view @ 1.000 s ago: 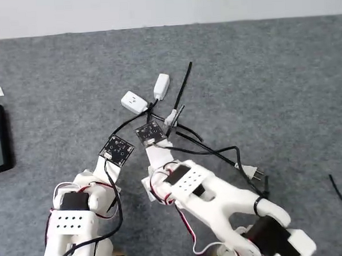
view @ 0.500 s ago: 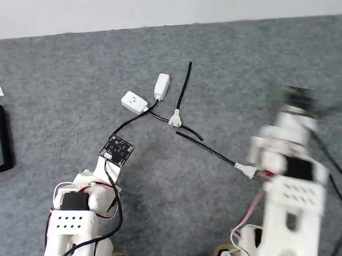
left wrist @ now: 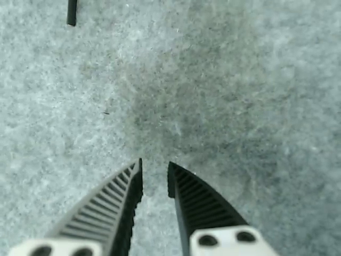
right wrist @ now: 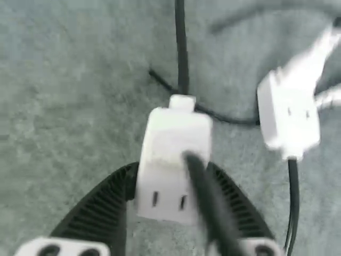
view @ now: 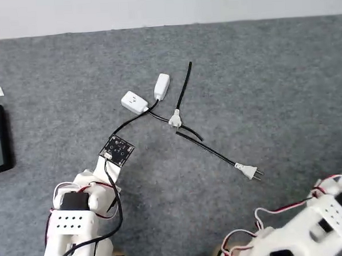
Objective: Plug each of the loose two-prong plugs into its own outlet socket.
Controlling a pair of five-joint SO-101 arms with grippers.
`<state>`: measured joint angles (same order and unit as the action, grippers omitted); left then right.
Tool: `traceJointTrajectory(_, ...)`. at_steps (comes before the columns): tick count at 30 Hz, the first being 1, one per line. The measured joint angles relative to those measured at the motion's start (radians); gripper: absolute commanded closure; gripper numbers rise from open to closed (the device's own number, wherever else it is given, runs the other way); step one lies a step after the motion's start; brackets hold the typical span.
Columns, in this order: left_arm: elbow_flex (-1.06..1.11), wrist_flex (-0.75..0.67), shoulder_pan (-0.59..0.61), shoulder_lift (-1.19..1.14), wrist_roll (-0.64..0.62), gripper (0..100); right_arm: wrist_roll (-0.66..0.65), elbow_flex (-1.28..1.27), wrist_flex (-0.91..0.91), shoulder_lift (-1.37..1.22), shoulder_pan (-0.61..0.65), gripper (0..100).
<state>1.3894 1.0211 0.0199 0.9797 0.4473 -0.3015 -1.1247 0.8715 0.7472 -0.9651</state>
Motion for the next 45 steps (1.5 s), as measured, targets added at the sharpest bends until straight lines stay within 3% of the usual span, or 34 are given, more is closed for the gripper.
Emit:
traceJointTrajectory(2, 0.000, 0.000, 0.000, 0.000, 0.000, 98, 0.000, 0.000, -0.003, -0.018, -0.029, 63.0)
traceJointTrajectory(6, 0.000, 0.000, 0.000, 0.000, 0.000, 98, 0.015, 0.021, 0.028, -0.017, -0.068, 69.7)
traceJointTrajectory(15, 0.000, 0.000, 0.000, 0.000, -0.003, 98, 0.078, 0.232, 0.425, 0.167, -0.029, 89.7)
traceJointTrajectory(18, 0.000, -0.008, -0.002, 0.000, -0.092, 98, 0.118, 0.278, 0.502, 0.275, -0.020, 94.3)
traceJointTrajectory(21, 0.000, -0.031, 0.011, -0.002, -0.187, 91, 0.144, 0.293, 0.554, 0.408, -0.025, 95.4)
traceJointTrajectory(25, -0.068, 0.011, 0.081, -0.002, -0.224, 84, 0.135, 0.292, 0.577, 0.574, -0.020, 95.4)
traceJointTrajectory(30, -0.259, 0.160, 0.149, -0.002, -0.230, 84, 0.075, 0.216, 0.575, 0.565, 0.140, 95.9)
traceJointTrajectory(37, -0.546, 0.311, 0.146, -0.080, -0.238, 85, 0.031, 0.055, 0.463, 0.381, 0.480, 96.0)
traceJointTrajectory(41, -0.672, 0.315, 0.112, -0.267, -0.275, 86, 0.066, -0.017, 0.350, 0.293, 0.623, 96.0)
traceJointTrajectory(45, -0.790, 0.218, 0.063, -0.479, -0.381, 86, 0.068, -0.112, 0.252, 0.245, 0.698, 96.0)
